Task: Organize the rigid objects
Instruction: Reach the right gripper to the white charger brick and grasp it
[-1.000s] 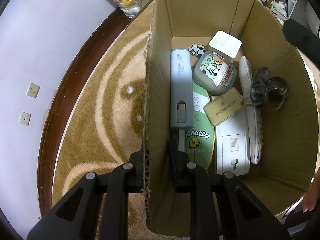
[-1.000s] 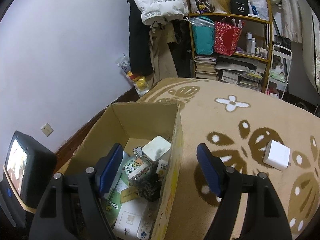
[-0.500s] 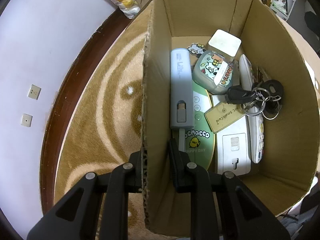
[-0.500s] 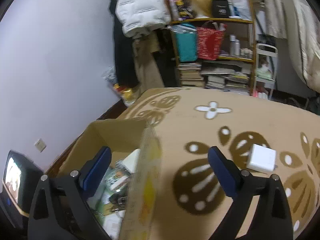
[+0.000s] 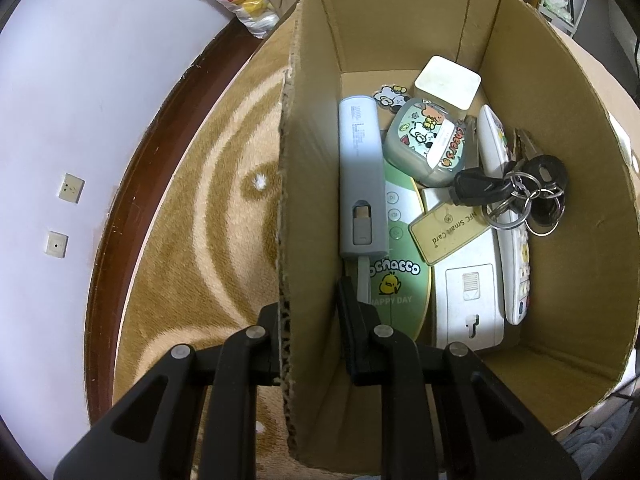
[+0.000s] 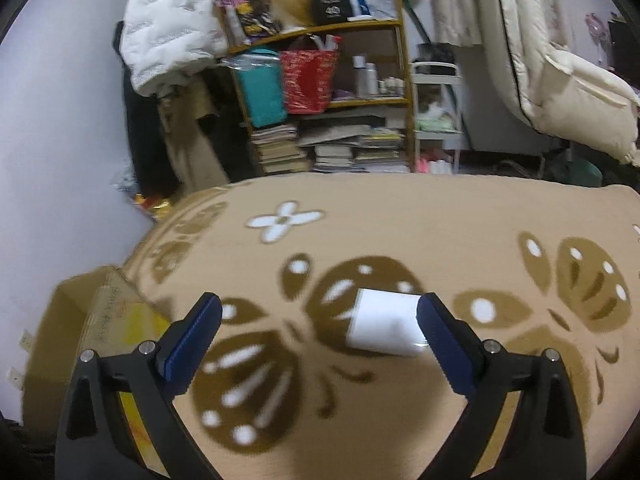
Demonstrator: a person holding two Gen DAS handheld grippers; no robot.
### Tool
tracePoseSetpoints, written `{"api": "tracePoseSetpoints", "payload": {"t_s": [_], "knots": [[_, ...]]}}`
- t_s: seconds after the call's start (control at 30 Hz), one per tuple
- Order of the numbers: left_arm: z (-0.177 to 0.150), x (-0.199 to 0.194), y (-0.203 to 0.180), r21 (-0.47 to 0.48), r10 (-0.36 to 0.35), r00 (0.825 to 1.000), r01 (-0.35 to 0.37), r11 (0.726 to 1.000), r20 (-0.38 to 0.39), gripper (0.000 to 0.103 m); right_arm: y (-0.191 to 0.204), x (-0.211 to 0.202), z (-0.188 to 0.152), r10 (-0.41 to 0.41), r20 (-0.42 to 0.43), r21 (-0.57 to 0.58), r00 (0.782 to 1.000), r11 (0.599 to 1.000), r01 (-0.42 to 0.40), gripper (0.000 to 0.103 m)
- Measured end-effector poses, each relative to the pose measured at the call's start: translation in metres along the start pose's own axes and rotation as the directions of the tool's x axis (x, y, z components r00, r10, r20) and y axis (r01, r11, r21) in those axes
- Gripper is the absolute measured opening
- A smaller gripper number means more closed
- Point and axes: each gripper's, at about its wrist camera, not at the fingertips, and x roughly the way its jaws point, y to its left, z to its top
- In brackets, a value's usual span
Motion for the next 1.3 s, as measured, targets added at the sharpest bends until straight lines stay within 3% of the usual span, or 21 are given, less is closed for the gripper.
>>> {"api": "tracePoseSetpoints", "payload": {"t_s": [0.33, 0.63, 0.77, 0.87, 1.1, 1.3], "knots": [[-0.002, -0.003, -0.002, 0.007, 0.004, 1.000, -0.004, 1.000, 0.002, 0.020, -0.032, 0.046, -0.010, -0.090, -0.064, 0.013, 0.994, 0.996, 0.091, 0.097], [-0.002, -0.005, -0.004, 0.011, 0.010, 1.000, -0.010, 1.000, 0.002, 0.020, -0.051, 0.073, -0.020, -0.092, -0.114, 0.060, 0.989, 0.993, 0.099, 0.096], [-0.002, -0.005, -0.005, 0.012, 0.012, 1.000, -0.012, 1.000, -0.001, 0.020, -0.052, 0.083, -0.025, -0.095, -0.146, 0.071, 0.985, 0.992, 0.106, 0.087], [-0.001, -0.005, -0.006, 0.015, 0.017, 1.000, -0.017, 1.000, -0.002, 0.020, -0.052, 0.084, -0.026, -0.086, -0.142, 0.071, 0.986, 0.993, 0.096, 0.082], [-0.001, -0.005, -0.010, 0.022, 0.027, 1.000, -0.027, 0.999, 0.000, 0.020, -0.043, 0.082, -0.030, -0.136, -0.132, 0.054, 0.982, 0.988, 0.144, 0.081], [-0.002, -0.005, -0.012, 0.021, 0.029, 1.000, -0.029, 0.999, 0.001, 0.020, -0.035, 0.062, -0.026, -0.131, -0.121, 0.069, 0.984, 0.988, 0.140, 0.081]]}}
